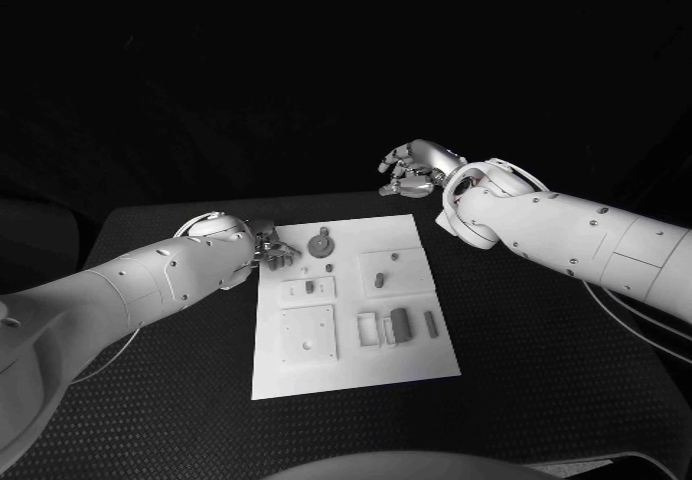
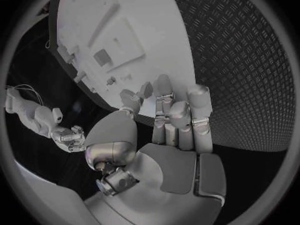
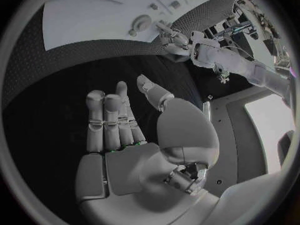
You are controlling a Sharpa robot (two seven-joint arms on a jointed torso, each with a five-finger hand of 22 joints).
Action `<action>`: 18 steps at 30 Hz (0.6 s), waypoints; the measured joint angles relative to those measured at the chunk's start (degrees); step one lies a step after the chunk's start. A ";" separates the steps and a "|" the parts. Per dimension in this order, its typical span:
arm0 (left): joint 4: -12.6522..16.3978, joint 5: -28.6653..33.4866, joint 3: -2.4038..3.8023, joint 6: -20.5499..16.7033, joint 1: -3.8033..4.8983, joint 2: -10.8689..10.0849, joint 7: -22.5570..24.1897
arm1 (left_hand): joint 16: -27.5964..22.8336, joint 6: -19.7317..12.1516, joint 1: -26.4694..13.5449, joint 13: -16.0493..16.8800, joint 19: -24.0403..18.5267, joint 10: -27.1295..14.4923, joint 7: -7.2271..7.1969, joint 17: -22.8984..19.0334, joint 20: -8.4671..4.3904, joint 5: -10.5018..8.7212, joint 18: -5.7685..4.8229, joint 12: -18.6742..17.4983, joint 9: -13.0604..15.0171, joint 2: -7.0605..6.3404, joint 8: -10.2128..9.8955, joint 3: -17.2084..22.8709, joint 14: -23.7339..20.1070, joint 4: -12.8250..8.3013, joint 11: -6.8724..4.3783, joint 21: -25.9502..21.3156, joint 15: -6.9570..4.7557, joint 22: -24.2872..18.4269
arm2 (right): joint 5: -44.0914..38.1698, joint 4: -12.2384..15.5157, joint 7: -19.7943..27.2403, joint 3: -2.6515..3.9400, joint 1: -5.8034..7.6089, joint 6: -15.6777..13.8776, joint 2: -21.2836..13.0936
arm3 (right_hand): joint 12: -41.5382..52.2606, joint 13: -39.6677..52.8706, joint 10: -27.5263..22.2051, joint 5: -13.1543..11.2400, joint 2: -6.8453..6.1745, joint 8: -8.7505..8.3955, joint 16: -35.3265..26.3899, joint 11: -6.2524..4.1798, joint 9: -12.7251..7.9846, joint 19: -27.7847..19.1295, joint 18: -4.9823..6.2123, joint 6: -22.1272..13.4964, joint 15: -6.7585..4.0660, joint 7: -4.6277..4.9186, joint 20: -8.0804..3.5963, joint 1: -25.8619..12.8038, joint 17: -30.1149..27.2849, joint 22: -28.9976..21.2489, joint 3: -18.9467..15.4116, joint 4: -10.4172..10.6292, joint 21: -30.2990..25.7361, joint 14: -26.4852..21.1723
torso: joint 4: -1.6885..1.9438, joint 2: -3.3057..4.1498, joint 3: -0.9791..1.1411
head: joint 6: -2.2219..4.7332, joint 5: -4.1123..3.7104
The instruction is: Assemble the parts on the task board
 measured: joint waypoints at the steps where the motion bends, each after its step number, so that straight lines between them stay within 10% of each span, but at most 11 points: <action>1: -0.01 0.05 0.01 0.02 0.00 0.00 0.00 | 0.00 0.00 0.00 0.00 0.00 0.00 0.00 0.00 0.00 0.00 0.00 0.00 -0.10 0.00 0.00 0.00 0.00 0.00 0.00 0.00 0.00 0.01 | 0.00 0.00 0.00 0.00 0.00 0.00 0.02 | 0.00 0.00 0.00 0.00 0.00 0.00 0.00 0.00 0.00 0.00 0.00 0.00 0.00 0.00 0.00 0.00 0.00 0.00 0.00 0.00 0.00 0.00 | 0.00 0.00 0.00 | -0.01 -0.01; 18: 0.48 1.53 0.29 1.00 -0.10 -0.42 0.00 | -0.97 0.03 2.06 0.54 -0.06 -0.21 -0.06 0.48 0.07 -0.19 0.01 0.00 0.20 -1.40 -0.14 2.73 0.53 -2.86 0.20 -0.49 0.43 0.01 | 0.01 -0.11 0.00 0.00 0.00 0.04 0.04 | 0.00 -0.01 0.00 0.00 0.00 0.00 0.00 0.00 0.00 -0.01 0.00 0.00 0.00 0.00 0.01 0.00 0.00 0.05 0.00 0.00 0.00 0.00 | 0.11 -0.08 -0.03 | -0.23 -0.10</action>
